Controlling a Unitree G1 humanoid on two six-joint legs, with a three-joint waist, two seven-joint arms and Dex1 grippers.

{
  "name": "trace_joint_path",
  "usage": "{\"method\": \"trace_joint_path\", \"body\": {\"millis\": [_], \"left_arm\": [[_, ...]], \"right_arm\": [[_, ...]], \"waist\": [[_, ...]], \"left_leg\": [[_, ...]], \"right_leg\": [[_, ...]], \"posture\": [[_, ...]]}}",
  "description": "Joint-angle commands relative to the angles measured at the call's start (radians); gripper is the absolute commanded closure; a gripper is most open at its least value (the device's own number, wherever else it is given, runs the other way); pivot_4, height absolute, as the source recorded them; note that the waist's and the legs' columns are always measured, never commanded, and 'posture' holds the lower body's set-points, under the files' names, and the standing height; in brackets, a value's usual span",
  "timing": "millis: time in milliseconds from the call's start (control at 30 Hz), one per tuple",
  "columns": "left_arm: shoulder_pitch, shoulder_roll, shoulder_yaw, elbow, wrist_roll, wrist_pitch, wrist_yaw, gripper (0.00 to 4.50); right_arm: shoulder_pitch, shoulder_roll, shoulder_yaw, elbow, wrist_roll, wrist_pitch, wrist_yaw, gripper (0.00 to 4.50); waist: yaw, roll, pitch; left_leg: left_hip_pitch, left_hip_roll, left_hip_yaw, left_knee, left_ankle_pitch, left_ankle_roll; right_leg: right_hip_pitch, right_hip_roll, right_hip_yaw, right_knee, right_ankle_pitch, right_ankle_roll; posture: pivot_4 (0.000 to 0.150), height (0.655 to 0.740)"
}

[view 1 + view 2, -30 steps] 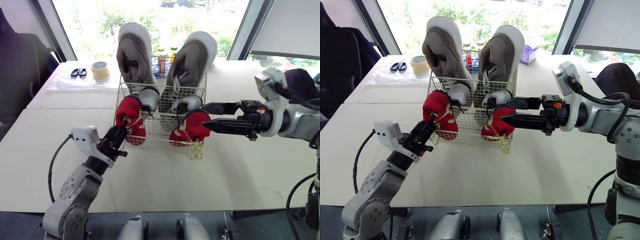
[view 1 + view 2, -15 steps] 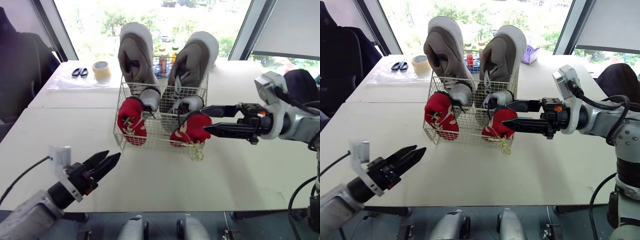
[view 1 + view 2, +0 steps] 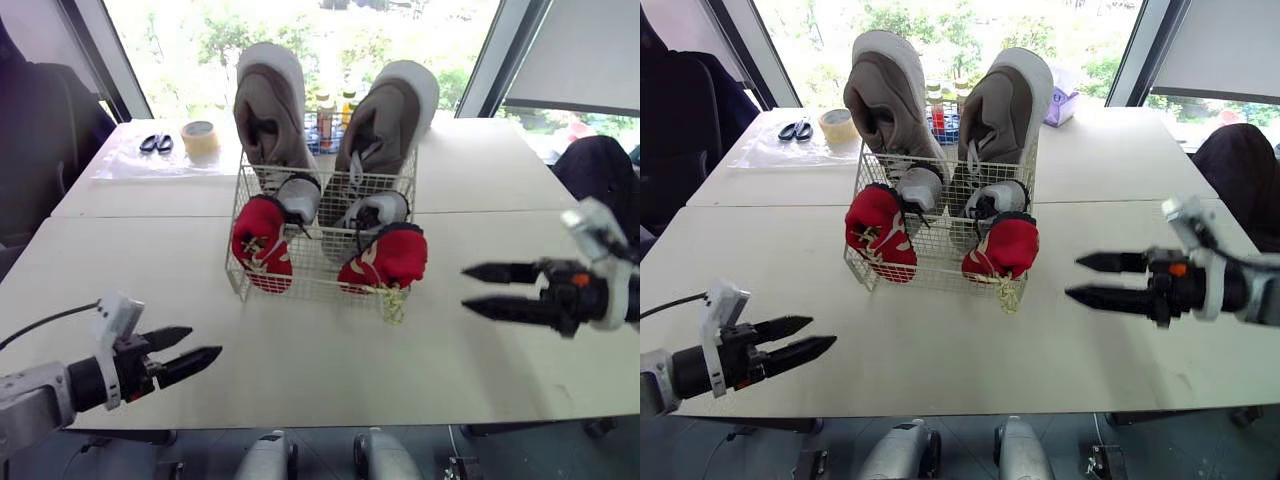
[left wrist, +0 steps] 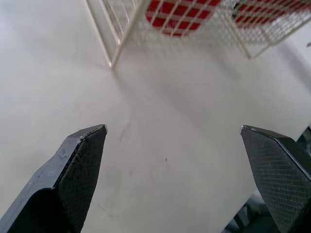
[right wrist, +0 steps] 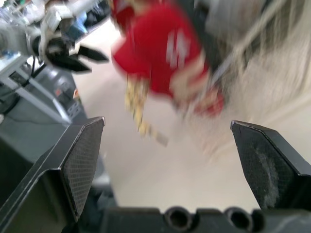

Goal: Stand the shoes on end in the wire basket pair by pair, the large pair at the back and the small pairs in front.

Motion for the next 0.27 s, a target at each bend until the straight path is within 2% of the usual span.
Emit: {"method": "trace_joint_path", "body": {"millis": [33,267], "left_arm": [[-0.003,0.010,-0.046,-0.002,0.095,-0.024,-0.084,0.02],[-0.050,-0.035,-0.106,0.024,0.222,-0.068,-0.138,0.02]], "right_arm": [[0.096,0.060,-0.011,-0.143,0.018,-0.017,-0.041,0.00],[0.125,0.141,0.057,-0.224,0.023,-0.047,-0.136,0.00]], "waist": [[0.000,0.001,0.000],[-0.001,0.002,0.001]], "left_leg": [[0.000,0.000,0.000,0.000,0.000,0.000],[0.001,0.000,0.001,0.000,0.000,0.000]], "right_leg": [[0.000,0.000,0.000,0.000,0.000,0.000],[0.000,0.000,0.001,0.000,0.000,0.000]], "posture": [[0.150,0.7400],[0.150,0.7400]]}}
